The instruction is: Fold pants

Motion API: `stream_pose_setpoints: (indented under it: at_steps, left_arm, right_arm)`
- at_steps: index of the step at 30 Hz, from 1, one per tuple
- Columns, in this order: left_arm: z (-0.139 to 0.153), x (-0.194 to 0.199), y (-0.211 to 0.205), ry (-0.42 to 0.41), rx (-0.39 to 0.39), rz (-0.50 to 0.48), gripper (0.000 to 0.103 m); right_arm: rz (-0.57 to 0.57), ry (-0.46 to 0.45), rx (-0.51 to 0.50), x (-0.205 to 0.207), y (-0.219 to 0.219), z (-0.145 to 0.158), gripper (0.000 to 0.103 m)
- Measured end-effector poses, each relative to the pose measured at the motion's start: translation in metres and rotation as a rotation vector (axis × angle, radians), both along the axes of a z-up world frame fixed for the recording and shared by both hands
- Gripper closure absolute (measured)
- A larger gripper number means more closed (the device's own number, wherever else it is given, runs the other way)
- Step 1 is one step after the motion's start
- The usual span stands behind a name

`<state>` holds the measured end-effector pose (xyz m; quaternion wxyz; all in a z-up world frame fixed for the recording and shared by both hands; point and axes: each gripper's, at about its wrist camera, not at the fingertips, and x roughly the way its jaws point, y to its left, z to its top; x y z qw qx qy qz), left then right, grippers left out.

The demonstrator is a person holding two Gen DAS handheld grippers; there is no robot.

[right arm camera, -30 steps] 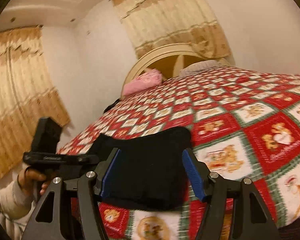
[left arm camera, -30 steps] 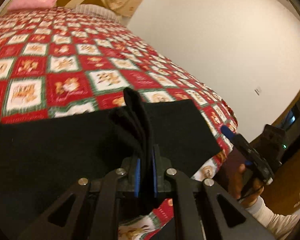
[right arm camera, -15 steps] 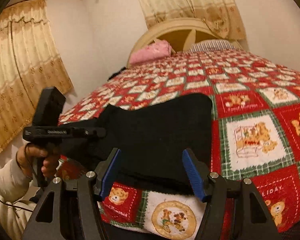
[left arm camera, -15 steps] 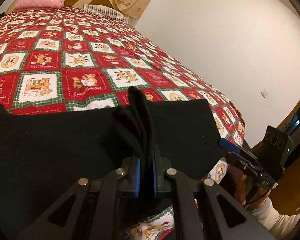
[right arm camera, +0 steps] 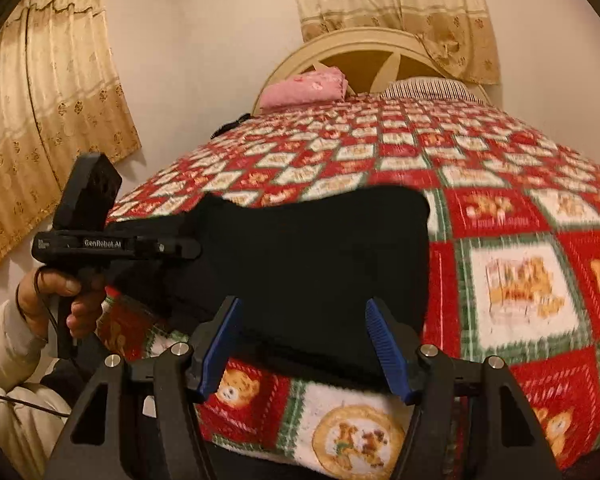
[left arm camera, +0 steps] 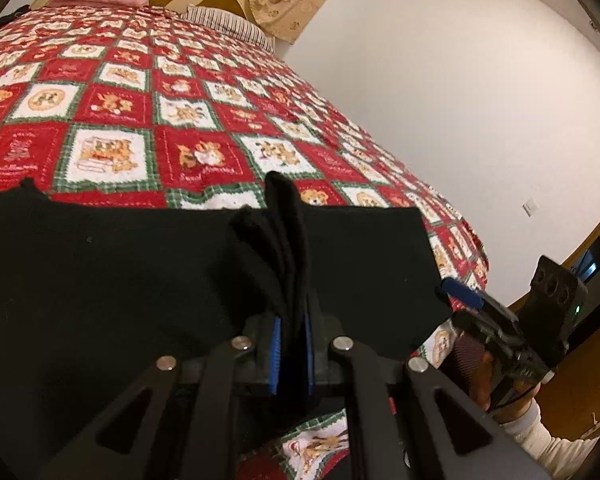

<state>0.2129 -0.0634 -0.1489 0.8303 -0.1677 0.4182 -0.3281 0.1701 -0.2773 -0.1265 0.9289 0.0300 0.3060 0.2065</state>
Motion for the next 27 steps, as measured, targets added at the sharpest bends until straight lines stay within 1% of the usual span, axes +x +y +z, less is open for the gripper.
stream_pose_setpoints:
  at_steps: [3, 7, 10, 12, 14, 16, 18, 20, 21, 23, 25, 27]
  left_arm:
    - [0.001, -0.001, 0.002, -0.002, 0.013, 0.003, 0.093]
    - [-0.003, 0.001, 0.007, 0.009, 0.006, 0.025, 0.093]
    - [-0.009, 0.003, 0.005, 0.021, 0.040, 0.029, 0.093]
    - [-0.014, 0.005, 0.003, 0.025, 0.063, 0.032, 0.093]
    - [-0.019, 0.007, 0.002, 0.036, 0.067, 0.028, 0.093]
    - [-0.020, 0.005, -0.001, 0.027, 0.077, 0.026, 0.093]
    - [-0.018, 0.003, -0.003, 0.012, 0.093, 0.024, 0.093]
    - [-0.020, 0.005, -0.002, 0.017, 0.092, 0.025, 0.093]
    - [-0.021, 0.005, -0.001, 0.018, 0.091, 0.026, 0.093]
    - [-0.023, 0.007, 0.000, 0.021, 0.090, 0.031, 0.091]
    - [-0.024, 0.006, 0.000, 0.019, 0.095, 0.033, 0.088]
    - [-0.022, 0.004, -0.001, 0.002, 0.120, 0.038, 0.085]
  right_arm:
    - [-0.006, -0.036, 0.016, 0.007, -0.001, 0.015, 0.037]
    - [-0.025, -0.044, 0.050, 0.027, -0.001, 0.025, 0.035]
    - [-0.014, 0.001, 0.051, 0.046, 0.005, 0.018, 0.034]
    - [-0.047, 0.049, 0.041, 0.058, 0.006, 0.006, 0.034]
    - [-0.048, 0.111, 0.062, 0.068, 0.002, -0.008, 0.034]
    - [-0.043, 0.094, 0.085, 0.066, -0.003, -0.009, 0.034]
    - [-0.046, 0.082, 0.101, 0.061, -0.007, -0.002, 0.034]
    - [-0.078, 0.041, 0.108, 0.053, -0.015, 0.005, 0.034]
    - [-0.094, 0.036, 0.114, 0.051, -0.020, 0.006, 0.034]
    - [-0.134, 0.059, 0.135, 0.053, -0.034, 0.004, 0.034]
    - [-0.176, 0.103, 0.164, 0.056, -0.047, -0.004, 0.034]
    - [-0.198, 0.111, 0.184, 0.057, -0.052, -0.007, 0.035]
